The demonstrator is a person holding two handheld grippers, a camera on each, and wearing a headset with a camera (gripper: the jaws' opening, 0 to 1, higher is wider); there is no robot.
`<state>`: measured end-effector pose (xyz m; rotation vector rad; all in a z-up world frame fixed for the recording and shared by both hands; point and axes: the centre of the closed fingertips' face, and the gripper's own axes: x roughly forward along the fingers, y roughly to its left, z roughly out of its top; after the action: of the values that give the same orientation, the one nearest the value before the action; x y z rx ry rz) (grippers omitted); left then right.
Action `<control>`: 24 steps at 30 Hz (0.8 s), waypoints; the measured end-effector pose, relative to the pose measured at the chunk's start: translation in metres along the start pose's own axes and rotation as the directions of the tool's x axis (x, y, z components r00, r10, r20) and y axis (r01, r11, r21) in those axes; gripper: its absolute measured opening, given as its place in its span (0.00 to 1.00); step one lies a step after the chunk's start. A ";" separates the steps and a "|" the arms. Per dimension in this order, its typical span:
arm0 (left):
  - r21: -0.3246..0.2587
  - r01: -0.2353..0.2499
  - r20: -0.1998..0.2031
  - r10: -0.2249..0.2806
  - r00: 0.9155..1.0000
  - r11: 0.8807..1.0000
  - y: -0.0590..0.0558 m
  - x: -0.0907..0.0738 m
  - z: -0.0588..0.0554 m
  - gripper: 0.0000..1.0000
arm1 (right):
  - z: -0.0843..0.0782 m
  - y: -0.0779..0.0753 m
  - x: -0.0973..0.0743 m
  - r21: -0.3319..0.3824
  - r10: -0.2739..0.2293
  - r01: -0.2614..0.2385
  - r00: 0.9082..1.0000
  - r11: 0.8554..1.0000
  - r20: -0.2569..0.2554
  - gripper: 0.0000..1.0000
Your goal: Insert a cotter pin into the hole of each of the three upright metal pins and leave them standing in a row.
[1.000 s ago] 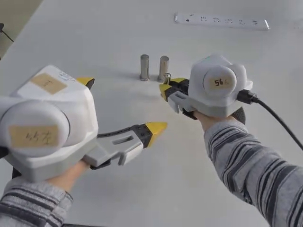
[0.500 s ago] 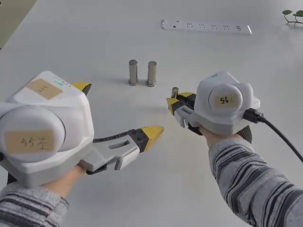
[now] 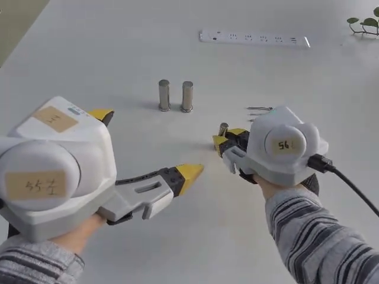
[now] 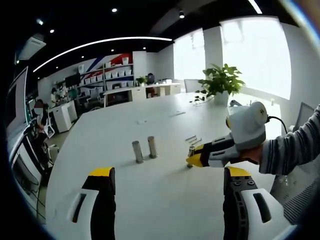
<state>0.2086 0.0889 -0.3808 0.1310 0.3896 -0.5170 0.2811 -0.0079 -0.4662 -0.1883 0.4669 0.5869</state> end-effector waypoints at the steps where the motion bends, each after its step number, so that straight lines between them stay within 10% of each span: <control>1: 0.000 0.002 -0.001 -0.002 1.000 1.000 -0.001 0.000 0.000 0.88 | 0.000 0.000 0.000 0.027 0.000 0.000 1.000 1.000 -0.004 0.04; 24: -0.018 -0.005 0.012 0.005 1.000 1.000 0.002 -0.002 0.005 0.89 | 0.018 -0.013 -0.028 0.036 0.029 -0.030 1.000 0.999 0.002 0.23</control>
<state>0.2097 0.0904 -0.3756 0.1117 0.3823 -0.5091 0.2753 -0.0269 -0.4364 -0.1465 0.4793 0.6070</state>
